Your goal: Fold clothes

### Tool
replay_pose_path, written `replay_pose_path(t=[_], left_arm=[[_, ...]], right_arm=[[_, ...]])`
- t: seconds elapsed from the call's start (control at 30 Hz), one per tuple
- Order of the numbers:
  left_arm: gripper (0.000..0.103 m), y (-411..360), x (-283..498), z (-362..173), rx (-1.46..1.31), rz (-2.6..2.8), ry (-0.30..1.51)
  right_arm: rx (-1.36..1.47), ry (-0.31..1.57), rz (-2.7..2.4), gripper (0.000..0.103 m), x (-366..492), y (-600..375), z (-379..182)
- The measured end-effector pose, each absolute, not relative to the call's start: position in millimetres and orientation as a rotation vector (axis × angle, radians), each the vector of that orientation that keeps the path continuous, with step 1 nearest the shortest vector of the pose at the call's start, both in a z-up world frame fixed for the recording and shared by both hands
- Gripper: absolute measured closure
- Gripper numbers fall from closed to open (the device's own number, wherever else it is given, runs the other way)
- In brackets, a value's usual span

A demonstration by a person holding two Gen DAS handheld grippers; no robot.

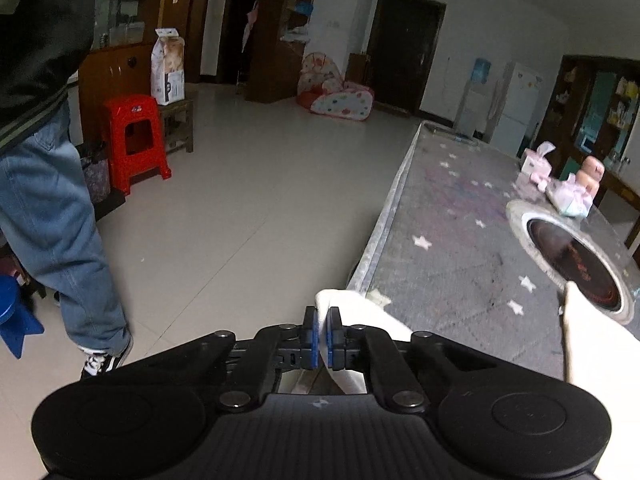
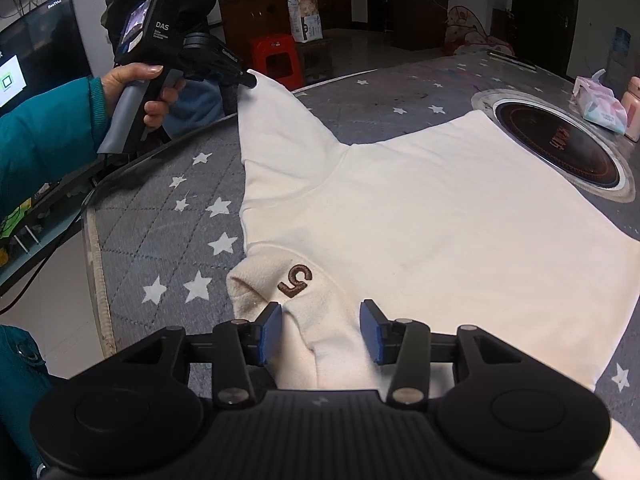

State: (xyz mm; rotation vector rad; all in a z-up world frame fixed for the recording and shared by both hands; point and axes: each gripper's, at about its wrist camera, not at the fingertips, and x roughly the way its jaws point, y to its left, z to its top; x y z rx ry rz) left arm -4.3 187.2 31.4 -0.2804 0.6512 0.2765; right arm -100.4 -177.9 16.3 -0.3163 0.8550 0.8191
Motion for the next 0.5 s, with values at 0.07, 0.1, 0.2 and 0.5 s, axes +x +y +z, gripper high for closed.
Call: replay_pose_path(t=[0.07,0.1,0.2,0.5], left_arm=[[0.099,181.2,-8.9,37.1,-0.287,0.246,0.629],[0.099,177.5,-11.5,41.6,-0.285,0.230,0.616],[0.099,162.9,-19.0,60.4,-0.278,0.165,0.580],[0.099,91.8,-42.4,104.9,-0.259,-0.101,0.510]], right_arm=[[-0.318,0.855,0.818,0.059,-100.1,-177.6,17.0],[-0.317,0.855,0.817,0.059,-100.2,-177.5,17.4],[-0.302,0.848,0.812,0.060,-99.8,-179.6,20.8],[-0.244,0.780,0.756,0.060,-97.2,-198.8,44.7]])
